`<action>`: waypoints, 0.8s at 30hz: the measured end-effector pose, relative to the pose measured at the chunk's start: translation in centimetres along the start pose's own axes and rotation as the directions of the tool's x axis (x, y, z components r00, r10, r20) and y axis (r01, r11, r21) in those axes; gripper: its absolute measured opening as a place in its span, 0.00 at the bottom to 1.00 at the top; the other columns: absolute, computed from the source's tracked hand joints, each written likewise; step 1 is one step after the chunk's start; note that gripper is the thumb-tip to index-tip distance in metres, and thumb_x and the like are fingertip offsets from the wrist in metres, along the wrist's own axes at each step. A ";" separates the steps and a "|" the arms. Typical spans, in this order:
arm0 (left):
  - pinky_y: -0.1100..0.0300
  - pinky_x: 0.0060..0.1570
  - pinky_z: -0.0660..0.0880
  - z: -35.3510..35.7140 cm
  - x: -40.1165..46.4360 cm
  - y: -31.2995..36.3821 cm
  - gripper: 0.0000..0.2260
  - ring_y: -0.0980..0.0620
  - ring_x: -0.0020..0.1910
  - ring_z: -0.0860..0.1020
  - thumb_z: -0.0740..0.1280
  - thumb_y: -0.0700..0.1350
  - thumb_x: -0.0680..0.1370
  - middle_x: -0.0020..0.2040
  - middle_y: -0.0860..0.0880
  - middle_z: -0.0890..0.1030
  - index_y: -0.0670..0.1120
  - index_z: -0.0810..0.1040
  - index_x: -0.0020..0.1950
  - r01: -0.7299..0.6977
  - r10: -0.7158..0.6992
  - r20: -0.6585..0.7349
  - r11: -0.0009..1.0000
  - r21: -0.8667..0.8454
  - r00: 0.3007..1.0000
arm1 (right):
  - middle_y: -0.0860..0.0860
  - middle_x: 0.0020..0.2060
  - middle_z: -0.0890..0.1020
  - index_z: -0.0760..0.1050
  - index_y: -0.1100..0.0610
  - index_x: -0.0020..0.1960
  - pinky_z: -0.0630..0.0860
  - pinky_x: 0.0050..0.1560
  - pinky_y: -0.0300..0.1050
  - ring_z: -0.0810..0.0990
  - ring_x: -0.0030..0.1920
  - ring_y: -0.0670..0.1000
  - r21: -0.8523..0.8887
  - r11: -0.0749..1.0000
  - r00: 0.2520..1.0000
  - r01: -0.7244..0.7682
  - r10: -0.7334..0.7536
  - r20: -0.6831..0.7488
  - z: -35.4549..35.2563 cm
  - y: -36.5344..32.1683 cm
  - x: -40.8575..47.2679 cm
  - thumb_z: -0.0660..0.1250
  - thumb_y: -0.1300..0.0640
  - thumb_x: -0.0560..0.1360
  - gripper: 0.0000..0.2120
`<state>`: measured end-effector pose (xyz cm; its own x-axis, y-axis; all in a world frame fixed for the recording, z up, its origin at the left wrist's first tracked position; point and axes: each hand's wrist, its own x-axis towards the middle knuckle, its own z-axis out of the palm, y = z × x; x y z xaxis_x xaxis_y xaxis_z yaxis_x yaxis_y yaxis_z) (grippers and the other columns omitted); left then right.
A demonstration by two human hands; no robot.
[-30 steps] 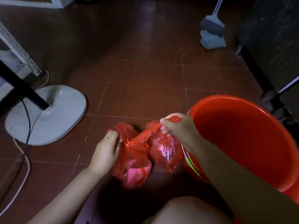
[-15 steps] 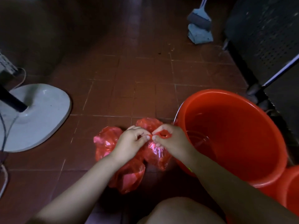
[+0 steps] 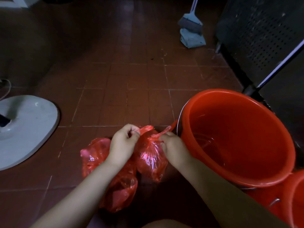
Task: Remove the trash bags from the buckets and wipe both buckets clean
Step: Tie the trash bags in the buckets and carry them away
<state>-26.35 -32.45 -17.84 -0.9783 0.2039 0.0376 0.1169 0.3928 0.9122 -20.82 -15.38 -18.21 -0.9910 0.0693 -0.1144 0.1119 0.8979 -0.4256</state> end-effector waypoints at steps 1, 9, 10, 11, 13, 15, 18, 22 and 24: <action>0.70 0.35 0.68 0.4 0.1 0.2 0.09 0.64 0.31 0.71 0.67 0.38 0.75 0.32 0.55 0.75 0.50 0.76 0.38 0.005 -0.005 -0.012 1.000 -0.020 1.000 | 0.54 0.59 0.75 0.76 0.58 0.61 0.72 0.58 0.44 0.76 0.56 0.55 -0.012 1.000 1.000 -0.015 0.016 0.016 0.5 0.2 1.0 0.59 0.68 0.75 0.17; 0.66 0.50 0.71 2.6 0.4 1.0 0.07 0.56 0.45 0.77 0.66 0.37 0.77 0.47 0.49 0.80 0.48 0.80 0.47 0.138 -0.136 -0.076 0.990 0.022 0.988 | 0.59 0.68 0.68 0.64 0.60 0.68 0.74 0.56 0.51 0.76 0.61 0.59 -0.278 0.932 0.963 -0.233 0.260 0.065 2.2 1.9 5.9 0.51 0.69 0.78 0.20; 0.70 0.50 0.70 2.4 0.4 1.2 0.07 0.57 0.46 0.77 0.66 0.37 0.77 0.48 0.49 0.80 0.48 0.81 0.48 0.149 -0.145 -0.070 0.987 0.052 0.987 | 0.59 0.63 0.73 0.67 0.61 0.65 0.75 0.52 0.50 0.78 0.58 0.58 -0.294 0.928 0.967 -0.230 0.253 0.041 2.1 1.6 6.2 0.51 0.68 0.79 0.17; 0.72 0.49 0.70 2.1 0.4 1.4 0.06 0.58 0.45 0.77 0.66 0.37 0.77 0.48 0.49 0.80 0.47 0.81 0.48 0.167 -0.162 -0.071 0.984 0.068 0.984 | 0.58 0.59 0.76 0.71 0.61 0.62 0.76 0.50 0.49 0.79 0.56 0.57 -0.305 0.926 0.970 -0.223 0.241 0.022 2.0 1.4 6.3 0.51 0.68 0.79 0.16; 0.63 0.48 0.72 1.5 0.4 1.9 0.05 0.53 0.41 0.77 0.67 0.37 0.76 0.44 0.46 0.80 0.46 0.80 0.46 0.229 -0.226 -0.089 0.973 0.023 0.970 | 0.56 0.54 0.80 0.76 0.61 0.56 0.77 0.46 0.49 0.81 0.53 0.57 -0.310 0.930 0.975 -0.199 0.220 0.035 1.8 0.7 6.2 0.52 0.68 0.78 0.16; 0.54 0.45 0.73 0.7 0.2 2.9 0.05 0.50 0.38 0.76 0.67 0.36 0.76 0.39 0.44 0.80 0.45 0.79 0.42 0.286 -0.292 -0.129 0.956 -0.063 0.948 | 0.56 0.50 0.82 0.78 0.60 0.53 0.75 0.42 0.47 0.82 0.50 0.57 -0.316 0.939 0.984 -0.136 0.165 0.068 1.4 -0.5 5.4 0.54 0.67 0.77 0.15; 0.53 0.42 0.73 -0.5 -0.7 4.9 0.04 0.48 0.37 0.75 0.68 0.35 0.75 0.36 0.40 0.79 0.40 0.77 0.40 0.340 -0.365 -0.157 0.926 -0.166 0.918 | 0.55 0.47 0.83 0.79 0.58 0.49 0.69 0.38 0.44 0.82 0.48 0.57 -0.282 0.957 0.984 -0.068 0.111 0.140 -0.1 -2.7 3.6 0.56 0.65 0.76 0.13; 0.67 0.39 0.72 -3.3 -2.5 7.7 0.08 0.58 0.35 0.75 0.68 0.33 0.74 0.35 0.48 0.78 0.43 0.75 0.38 0.389 -0.433 -0.206 0.894 -0.221 0.878 | 0.54 0.49 0.83 0.79 0.56 0.50 0.70 0.43 0.44 0.82 0.50 0.57 -0.187 0.968 0.964 -0.169 0.201 0.171 -3.2 -4.7 1.7 0.58 0.54 0.77 0.13; 0.64 0.42 0.73 -5.2 -3.4 9.0 0.09 0.57 0.36 0.75 0.67 0.32 0.75 0.37 0.49 0.79 0.45 0.76 0.40 0.422 -0.469 -0.219 0.877 -0.228 0.856 | 0.53 0.51 0.82 0.80 0.54 0.51 0.73 0.47 0.45 0.81 0.52 0.57 -0.136 0.958 0.944 -0.252 0.274 0.184 -4.9 -5.3 1.1 0.58 0.49 0.77 0.14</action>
<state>-22.81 -34.27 -7.68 -0.9293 -0.2061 -0.3064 -0.3498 0.2258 0.9092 -22.85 -17.93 -11.67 -0.8914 0.2319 -0.3894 0.3468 0.9022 -0.2565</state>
